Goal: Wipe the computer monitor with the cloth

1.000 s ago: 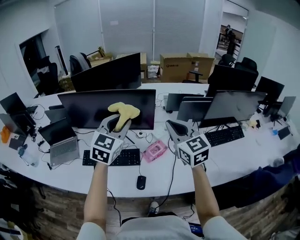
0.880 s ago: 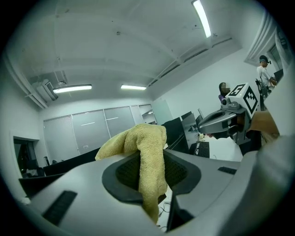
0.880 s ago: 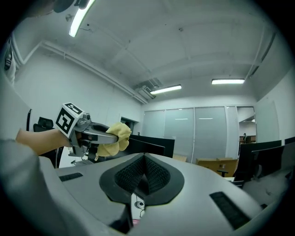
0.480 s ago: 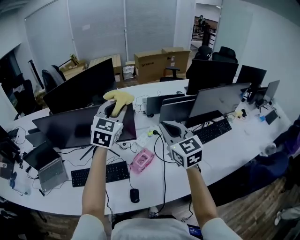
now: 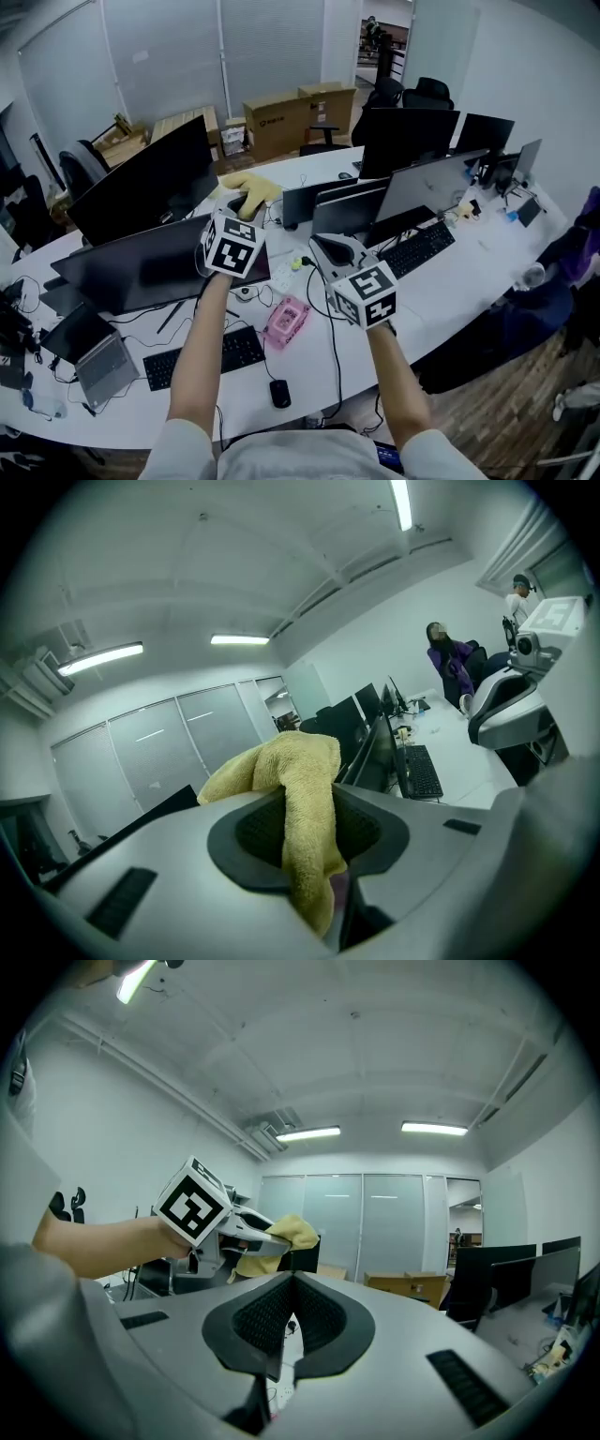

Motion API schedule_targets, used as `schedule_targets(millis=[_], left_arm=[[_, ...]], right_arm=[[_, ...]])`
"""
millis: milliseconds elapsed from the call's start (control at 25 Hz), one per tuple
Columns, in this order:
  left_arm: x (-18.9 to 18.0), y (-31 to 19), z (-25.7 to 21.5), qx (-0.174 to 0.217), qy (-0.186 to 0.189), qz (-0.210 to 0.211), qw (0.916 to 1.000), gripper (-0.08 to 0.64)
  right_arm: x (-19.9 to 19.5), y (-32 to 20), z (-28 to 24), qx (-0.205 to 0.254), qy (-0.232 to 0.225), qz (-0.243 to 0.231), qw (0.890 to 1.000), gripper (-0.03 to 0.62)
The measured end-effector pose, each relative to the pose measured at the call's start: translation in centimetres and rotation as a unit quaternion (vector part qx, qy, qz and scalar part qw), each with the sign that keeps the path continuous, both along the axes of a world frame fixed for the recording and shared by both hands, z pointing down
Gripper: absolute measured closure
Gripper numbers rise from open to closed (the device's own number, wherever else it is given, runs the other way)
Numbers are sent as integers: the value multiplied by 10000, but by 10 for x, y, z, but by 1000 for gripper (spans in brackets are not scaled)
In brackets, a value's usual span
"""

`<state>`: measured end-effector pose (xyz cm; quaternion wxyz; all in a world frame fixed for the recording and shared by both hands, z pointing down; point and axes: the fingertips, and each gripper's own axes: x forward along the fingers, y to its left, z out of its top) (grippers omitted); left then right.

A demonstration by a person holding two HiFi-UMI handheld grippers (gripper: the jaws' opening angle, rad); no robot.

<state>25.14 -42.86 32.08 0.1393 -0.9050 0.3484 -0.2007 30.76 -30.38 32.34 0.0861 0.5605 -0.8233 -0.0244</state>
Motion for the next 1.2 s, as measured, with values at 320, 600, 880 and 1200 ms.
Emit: schedule_targets(millis=[320, 600, 880, 1200], left_arm=[[-9, -2, 0, -103, 21, 247, 9996, 437], [-34, -4, 1, -252, 284, 337, 9987, 437], [-86, -11, -8, -311, 646, 265, 9971, 437], [-154, -17, -7, -269, 723, -9, 9970, 439]], right_arm=[[-17, -5, -6, 26, 55, 132, 9999, 569], [-49, -15, -6, 6, 36, 100, 9999, 569], [-91, -26, -4, 14, -47, -14, 10000, 569], [-149, -35, 0, -18, -107, -178, 9998, 569]])
